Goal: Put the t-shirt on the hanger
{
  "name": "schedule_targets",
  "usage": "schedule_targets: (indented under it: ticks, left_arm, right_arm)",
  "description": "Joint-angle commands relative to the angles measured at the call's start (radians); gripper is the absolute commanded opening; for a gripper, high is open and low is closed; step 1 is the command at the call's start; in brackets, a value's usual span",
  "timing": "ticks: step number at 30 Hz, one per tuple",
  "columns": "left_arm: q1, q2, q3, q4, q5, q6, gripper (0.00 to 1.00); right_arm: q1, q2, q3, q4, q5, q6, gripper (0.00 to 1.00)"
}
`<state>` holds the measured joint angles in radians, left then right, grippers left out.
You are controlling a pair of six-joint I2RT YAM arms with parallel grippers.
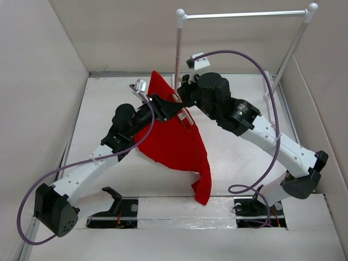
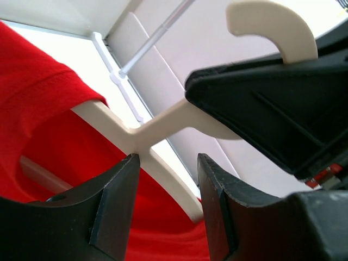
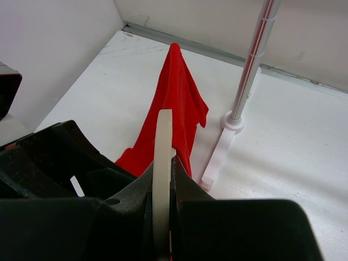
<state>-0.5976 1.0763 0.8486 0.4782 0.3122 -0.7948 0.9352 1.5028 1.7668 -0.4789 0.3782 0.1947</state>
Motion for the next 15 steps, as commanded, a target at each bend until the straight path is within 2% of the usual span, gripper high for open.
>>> schedule_targets:
  ticks: [1,5,13,15]
  left_arm:
    - [0.002,-0.021,0.067,-0.020,-0.056,0.032,0.43]
    - [0.002,0.020,0.082,-0.039,-0.081,0.040,0.44]
    - [0.002,0.076,0.041,0.080,-0.035,-0.009,0.46]
    - [0.002,0.070,0.026,0.111,-0.039,-0.021,0.34]
  right_arm:
    - [-0.004,-0.064,0.025,0.112,-0.015,0.018,0.00]
    - [-0.004,-0.082,0.007,0.137,-0.027,0.026,0.00]
    - [0.008,-0.062,-0.027,0.157,-0.058,0.052,0.00]
    - [0.017,-0.058,-0.030,0.160,-0.056,0.055,0.00]
